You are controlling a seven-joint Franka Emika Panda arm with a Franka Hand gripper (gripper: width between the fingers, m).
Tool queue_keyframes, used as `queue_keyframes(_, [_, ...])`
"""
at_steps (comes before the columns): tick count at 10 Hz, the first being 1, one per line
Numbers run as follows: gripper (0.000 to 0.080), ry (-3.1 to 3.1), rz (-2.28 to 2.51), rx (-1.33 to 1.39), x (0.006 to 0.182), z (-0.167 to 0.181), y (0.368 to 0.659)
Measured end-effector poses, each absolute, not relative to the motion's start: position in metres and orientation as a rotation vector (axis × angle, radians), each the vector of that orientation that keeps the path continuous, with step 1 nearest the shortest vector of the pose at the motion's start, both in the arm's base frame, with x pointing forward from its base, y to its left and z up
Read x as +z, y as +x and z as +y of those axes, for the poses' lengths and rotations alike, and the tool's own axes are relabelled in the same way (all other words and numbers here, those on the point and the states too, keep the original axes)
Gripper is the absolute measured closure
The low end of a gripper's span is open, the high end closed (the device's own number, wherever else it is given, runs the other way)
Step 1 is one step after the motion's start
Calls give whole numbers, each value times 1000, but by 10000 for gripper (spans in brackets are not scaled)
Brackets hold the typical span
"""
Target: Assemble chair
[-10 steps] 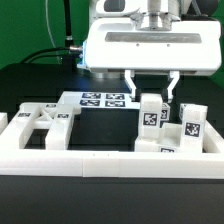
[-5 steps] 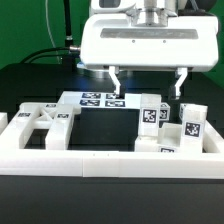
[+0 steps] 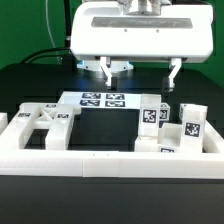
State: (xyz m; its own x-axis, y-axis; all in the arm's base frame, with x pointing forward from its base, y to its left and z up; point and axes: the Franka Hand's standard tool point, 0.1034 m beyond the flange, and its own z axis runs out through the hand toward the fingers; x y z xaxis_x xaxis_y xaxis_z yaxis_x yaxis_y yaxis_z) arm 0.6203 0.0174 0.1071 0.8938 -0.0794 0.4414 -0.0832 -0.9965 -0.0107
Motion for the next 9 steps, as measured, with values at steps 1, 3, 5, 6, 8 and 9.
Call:
queue_keyframes(1, [151, 3060, -132, 678, 107, 18, 621])
queue_keyframes(3, [151, 3103, -135, 547, 106, 21, 623])
queue_keyframes(5, [151, 3154, -137, 336, 108, 23, 630])
queue_keyframes(6, [151, 3159, -136, 299, 105, 23, 629])
queue_keyframes(8, [151, 3157, -145, 276, 92, 25, 625])
queue_keyframes(9, [151, 3158, -145, 255, 86, 28, 622])
